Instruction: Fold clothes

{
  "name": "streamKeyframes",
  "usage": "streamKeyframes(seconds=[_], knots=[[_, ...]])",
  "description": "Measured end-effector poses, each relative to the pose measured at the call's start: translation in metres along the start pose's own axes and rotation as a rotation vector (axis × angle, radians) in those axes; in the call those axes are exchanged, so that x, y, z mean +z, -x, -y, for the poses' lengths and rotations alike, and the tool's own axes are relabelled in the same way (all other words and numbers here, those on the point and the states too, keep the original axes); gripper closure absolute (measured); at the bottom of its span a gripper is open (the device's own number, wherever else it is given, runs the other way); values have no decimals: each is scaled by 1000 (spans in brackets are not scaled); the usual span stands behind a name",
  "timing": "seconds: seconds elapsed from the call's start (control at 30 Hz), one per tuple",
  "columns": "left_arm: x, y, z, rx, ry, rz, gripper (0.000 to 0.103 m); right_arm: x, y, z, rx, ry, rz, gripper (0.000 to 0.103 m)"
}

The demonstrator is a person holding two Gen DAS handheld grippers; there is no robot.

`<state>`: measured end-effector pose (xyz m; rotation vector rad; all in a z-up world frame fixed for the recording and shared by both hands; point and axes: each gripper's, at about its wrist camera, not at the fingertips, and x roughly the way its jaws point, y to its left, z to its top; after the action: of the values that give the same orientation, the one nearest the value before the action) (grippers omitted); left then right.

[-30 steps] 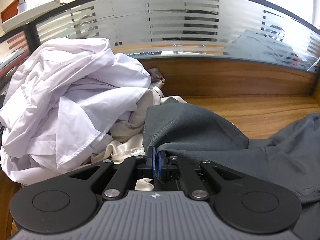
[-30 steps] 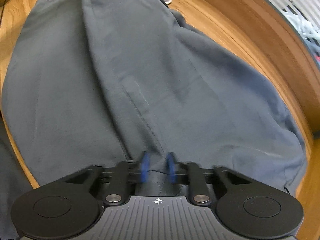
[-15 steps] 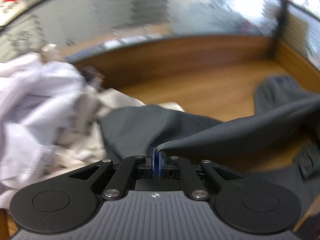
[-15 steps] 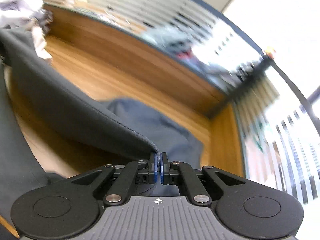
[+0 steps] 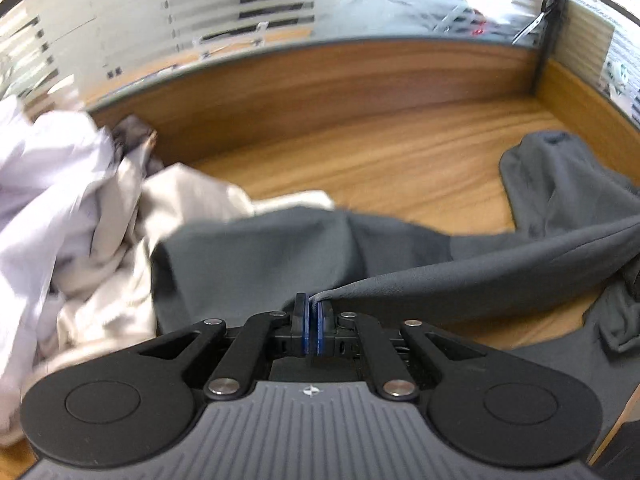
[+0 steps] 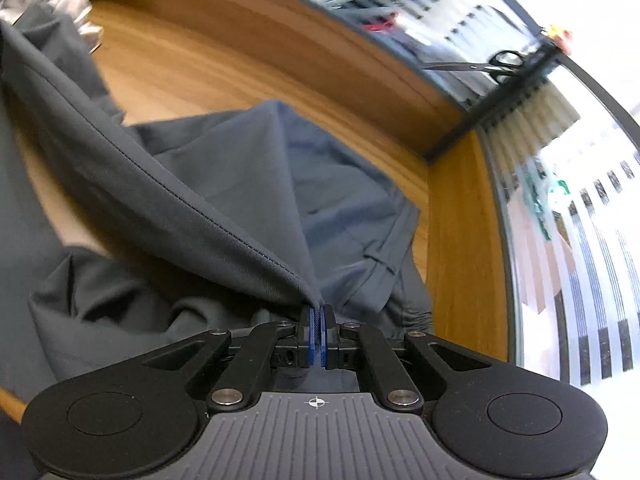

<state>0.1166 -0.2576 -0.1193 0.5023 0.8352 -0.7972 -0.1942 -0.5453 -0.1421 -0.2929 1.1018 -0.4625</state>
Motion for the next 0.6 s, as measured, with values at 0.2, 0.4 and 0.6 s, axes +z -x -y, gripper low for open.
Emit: streamKeyframes(seconds=[0.2,0.4,0.6], knots=[[67,-43,14,-31,-49,2,99,6,-15,21,-6,-126,-29,98],[108,-112,24,-111,-58,-50,94,6,-36,39,38,-254,-98,98],[125,-118,8,-219,-99,-27,66,4,-53,40,72,-266,-146,98]])
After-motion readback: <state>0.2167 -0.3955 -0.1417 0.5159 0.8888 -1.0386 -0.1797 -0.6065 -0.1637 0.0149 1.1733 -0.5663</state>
